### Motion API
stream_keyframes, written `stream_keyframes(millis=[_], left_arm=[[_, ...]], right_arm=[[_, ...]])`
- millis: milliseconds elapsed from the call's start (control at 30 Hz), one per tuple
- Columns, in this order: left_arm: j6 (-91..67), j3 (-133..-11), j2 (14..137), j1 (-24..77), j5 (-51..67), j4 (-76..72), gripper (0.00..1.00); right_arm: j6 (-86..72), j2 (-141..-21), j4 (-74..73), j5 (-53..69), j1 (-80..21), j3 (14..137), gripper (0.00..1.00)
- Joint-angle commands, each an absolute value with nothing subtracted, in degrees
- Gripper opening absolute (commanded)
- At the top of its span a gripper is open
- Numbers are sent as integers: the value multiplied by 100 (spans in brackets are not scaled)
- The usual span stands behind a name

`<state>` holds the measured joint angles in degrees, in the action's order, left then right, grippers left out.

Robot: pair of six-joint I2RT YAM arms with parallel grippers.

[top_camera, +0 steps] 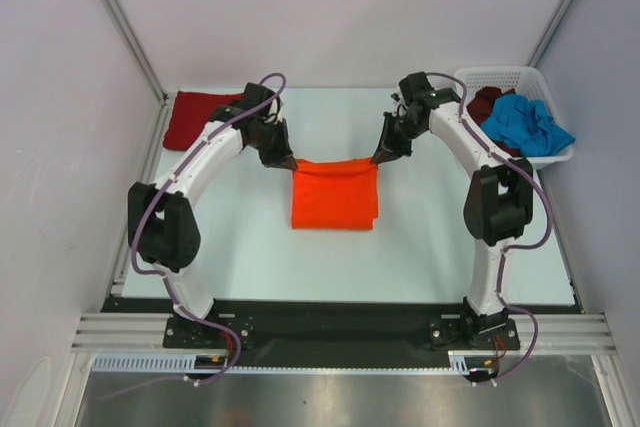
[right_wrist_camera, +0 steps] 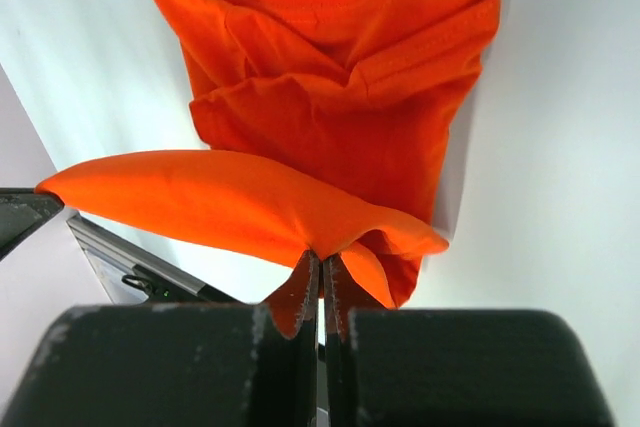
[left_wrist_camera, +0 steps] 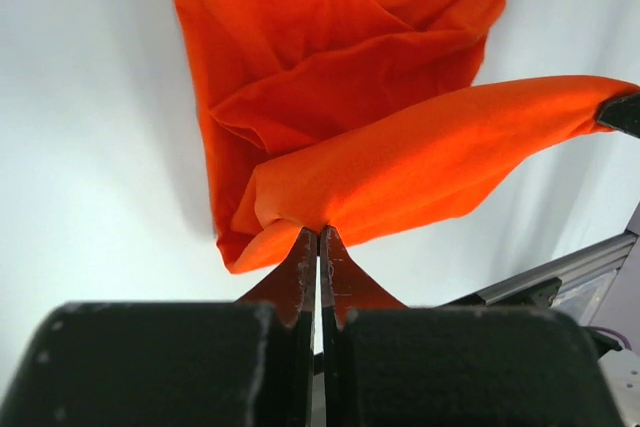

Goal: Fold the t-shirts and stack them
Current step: Fold the tshirt

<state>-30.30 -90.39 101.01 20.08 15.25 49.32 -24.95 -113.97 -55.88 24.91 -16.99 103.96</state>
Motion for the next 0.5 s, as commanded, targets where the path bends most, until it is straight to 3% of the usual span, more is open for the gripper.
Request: stream_keyframes(millis=[0, 467], left_arm=[[-2891, -9386, 10335, 1846, 1617, 4878, 0], [-3032, -9860, 11012, 1687, 1863, 4464, 0]], right_arm=[[-2364, -11715, -5722, 2759, -1644, 10888, 0], [-2514, -12524, -5511, 2953, -1565, 11328, 0]])
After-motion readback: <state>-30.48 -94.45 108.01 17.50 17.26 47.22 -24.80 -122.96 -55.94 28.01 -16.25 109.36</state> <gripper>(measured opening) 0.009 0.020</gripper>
